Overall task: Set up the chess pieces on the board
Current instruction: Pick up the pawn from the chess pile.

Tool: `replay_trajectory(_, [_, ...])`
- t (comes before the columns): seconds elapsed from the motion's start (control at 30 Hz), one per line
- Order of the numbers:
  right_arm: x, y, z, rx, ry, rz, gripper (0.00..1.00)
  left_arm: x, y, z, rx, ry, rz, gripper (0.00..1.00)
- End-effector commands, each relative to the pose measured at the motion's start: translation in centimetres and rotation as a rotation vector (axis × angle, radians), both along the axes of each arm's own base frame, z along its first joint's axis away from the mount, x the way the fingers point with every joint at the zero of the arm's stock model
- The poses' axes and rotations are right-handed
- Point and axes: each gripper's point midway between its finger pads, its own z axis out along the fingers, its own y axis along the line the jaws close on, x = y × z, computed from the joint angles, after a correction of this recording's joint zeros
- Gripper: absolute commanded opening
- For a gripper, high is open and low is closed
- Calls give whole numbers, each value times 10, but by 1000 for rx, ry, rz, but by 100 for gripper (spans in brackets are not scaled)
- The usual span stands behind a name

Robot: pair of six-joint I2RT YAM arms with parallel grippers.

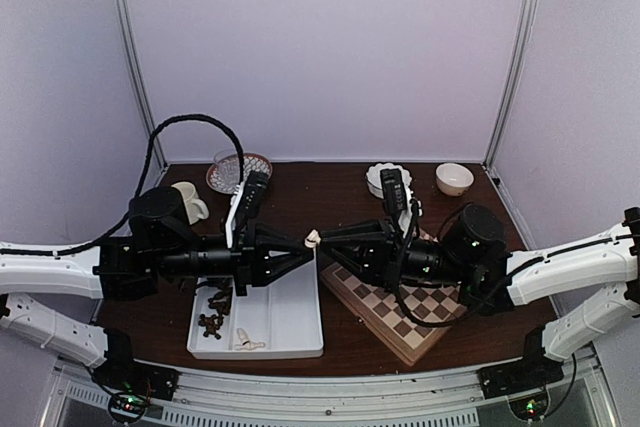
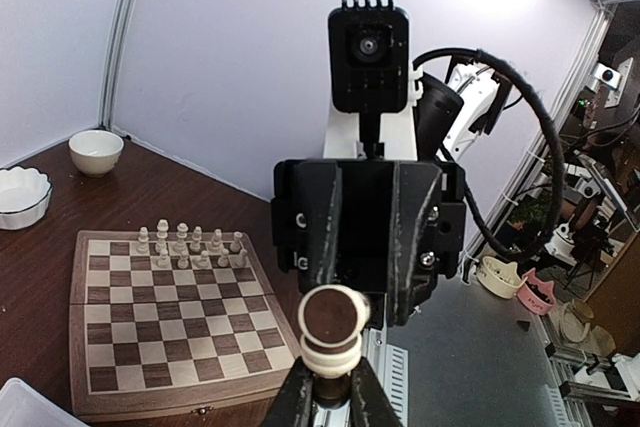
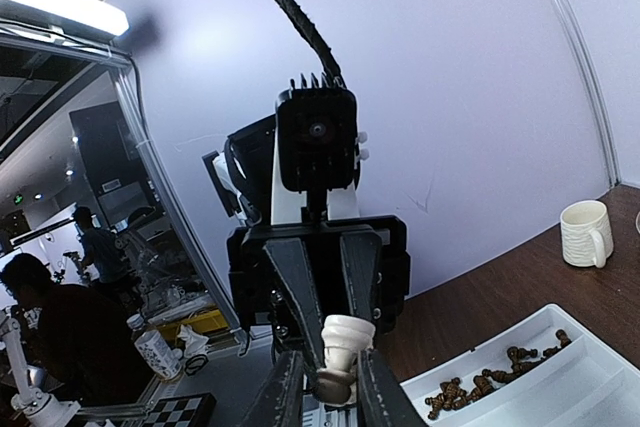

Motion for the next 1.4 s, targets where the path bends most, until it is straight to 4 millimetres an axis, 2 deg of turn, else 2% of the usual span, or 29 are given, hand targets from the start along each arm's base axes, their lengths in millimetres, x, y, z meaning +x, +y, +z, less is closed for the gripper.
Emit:
replay_trajectory(0.0, [-1, -6, 10, 29, -10, -8, 18, -2, -2, 25, -67, -44, -14, 13])
replay_trajectory(0.07, [-1, -6, 10, 27, -10, -8, 14, -2, -2, 25, -66, -45, -11, 13])
replay_trajectory(0.17, [-1, -6, 9, 24, -8, -8, 15, -1, -2, 25, -66, -45, -8, 13])
replay_trajectory(0.2, [0, -6, 8, 21, -6, -12, 17, -2, -2, 25, -66, -46, -10, 13])
replay_trajectory(0.27, [1, -5, 7, 15, -5, -19, 29, -2, -2, 25, -66, -47, -11, 13])
replay_trajectory(0.33, [3, -5, 6, 7, -3, -26, 32, -2, -1, 26, -69, -49, -10, 13])
replay_trajectory(0.5, [4, -3, 4, -4, -1, -27, 22, -3, -1, 27, -73, -49, -15, 13])
replay_trajectory(0.6, [4, -2, 2, -9, 0, -26, 21, -3, -2, 26, -70, -48, -15, 13])
replay_trajectory(0.7, [4, -2, 3, -9, 1, -25, 12, -3, -2, 27, -71, -49, -19, 13])
replay_trajectory(0.87, [3, -6, 6, -1, -6, -35, 4, -2, 0, 26, -67, -50, -9, 13])
replay_trajectory(0.97, [6, -9, 5, -24, -7, -58, 3, -1, 3, 22, -55, -51, 6, 13])
replay_trajectory(1.1, [18, -18, -4, -122, -15, -153, 1, 3, 10, 5, -1, -37, 45, 12])
replay_trajectory(1.2, [46, -32, -13, -266, 2, -320, 0, 8, 24, -11, 53, -32, 105, 12])
replay_trajectory(1.27, [57, -40, -20, -423, -22, -381, 0, 12, 37, -22, 102, -29, 154, 11])
replay_trajectory(1.37, [67, -62, -26, -673, -103, -459, 0, 21, 57, -49, 227, -17, 238, 11])
